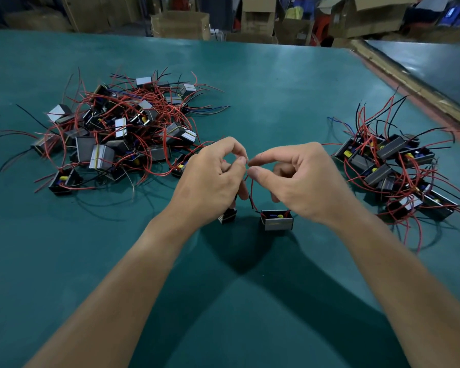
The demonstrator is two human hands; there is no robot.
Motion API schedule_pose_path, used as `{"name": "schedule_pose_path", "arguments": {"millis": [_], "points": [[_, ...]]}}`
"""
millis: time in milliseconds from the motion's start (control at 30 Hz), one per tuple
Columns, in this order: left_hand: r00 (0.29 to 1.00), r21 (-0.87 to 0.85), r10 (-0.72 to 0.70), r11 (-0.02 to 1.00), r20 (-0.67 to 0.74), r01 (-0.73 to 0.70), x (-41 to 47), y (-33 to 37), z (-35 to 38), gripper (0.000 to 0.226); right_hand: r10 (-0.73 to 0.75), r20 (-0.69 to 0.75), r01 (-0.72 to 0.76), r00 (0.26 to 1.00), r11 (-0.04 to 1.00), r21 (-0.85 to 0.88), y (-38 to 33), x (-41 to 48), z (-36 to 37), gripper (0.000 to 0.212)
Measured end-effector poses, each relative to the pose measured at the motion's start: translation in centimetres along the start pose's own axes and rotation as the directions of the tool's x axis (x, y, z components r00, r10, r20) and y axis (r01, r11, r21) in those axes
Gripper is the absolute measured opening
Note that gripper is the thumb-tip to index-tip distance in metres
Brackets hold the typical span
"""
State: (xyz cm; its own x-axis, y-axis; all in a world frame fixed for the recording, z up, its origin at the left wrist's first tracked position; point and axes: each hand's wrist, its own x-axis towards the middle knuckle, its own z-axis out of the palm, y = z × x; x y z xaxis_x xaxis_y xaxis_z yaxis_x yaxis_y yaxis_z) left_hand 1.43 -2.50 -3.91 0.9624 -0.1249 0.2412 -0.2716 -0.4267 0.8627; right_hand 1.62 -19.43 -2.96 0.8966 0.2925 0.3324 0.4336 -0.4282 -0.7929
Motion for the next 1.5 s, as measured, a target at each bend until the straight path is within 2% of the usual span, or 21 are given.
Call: {"name": "schedule_pose_path", "arguments": {"millis": [167,333,467,767,1000,1133,1233,1367,1433,1500], "points": [[0.999,-0.036,-0.027,0.999,0.028,0.028,-0.1,0.2,-0.1,0.012,-0.040,-0.008,0.040,0.999,0.998,0.051,0.2,0.2,0.1,0.014],[0.998,-0.025,-0.064,0.998,0.025,0.065,0.0,0.0,0.0,0.013,-0.053,-0.029,0.054,0.998,0.998,0.016,0.5,0.5,-0.9,0.013],[0.995,-0.006,-0.090,0.996,0.041,0.090,0.0,0.0,0.1,0.015,-0.013,-0.059,0.011,0.998,0.999,-0.032,1.1,0.8,-1.4,0.014],[0.994,-0.050,-0.094,0.994,0.064,0.097,-0.1,0.1,0.0,0.011,-0.024,-0.026,0.022,0.999,0.998,-0.055,0.8,0.7,-1.2,0.013],[0.989,-0.096,-0.099,0.991,-0.113,0.089,0.3,0.0,-0.3,0.017,-0.013,-0.022,0.011,1.000,0.997,-0.075,0.6,0.7,-1.2,0.021],[0.987,-0.138,-0.118,0.985,-0.107,0.103,0.4,0.1,-0.3,0.019,-0.010,-0.006,0.010,1.000,0.997,-0.079,0.7,0.7,-1.3,0.018],[0.983,-0.157,-0.161,0.977,-0.093,0.145,0.5,0.1,-0.3,0.011,-0.008,0.008,0.008,1.000,0.997,-0.076,0.7,0.6,-1.3,0.016],[0.971,-0.139,-0.202,0.973,-0.127,0.184,0.4,0.0,-0.3,0.013,-0.018,0.019,0.019,1.000,0.997,-0.072,0.4,0.5,-1.4,0.016],[0.975,-0.163,-0.205,0.968,-0.089,0.189,0.3,0.1,-0.2,0.013,-0.020,0.022,0.022,1.000,0.998,-0.058,0.4,0.5,-1.4,0.017],[0.979,-0.205,-0.202,0.958,0.010,0.199,0.2,0.2,-0.1,0.011,-0.020,0.023,0.021,1.000,0.999,-0.048,0.4,0.5,-1.4,0.018]]}}
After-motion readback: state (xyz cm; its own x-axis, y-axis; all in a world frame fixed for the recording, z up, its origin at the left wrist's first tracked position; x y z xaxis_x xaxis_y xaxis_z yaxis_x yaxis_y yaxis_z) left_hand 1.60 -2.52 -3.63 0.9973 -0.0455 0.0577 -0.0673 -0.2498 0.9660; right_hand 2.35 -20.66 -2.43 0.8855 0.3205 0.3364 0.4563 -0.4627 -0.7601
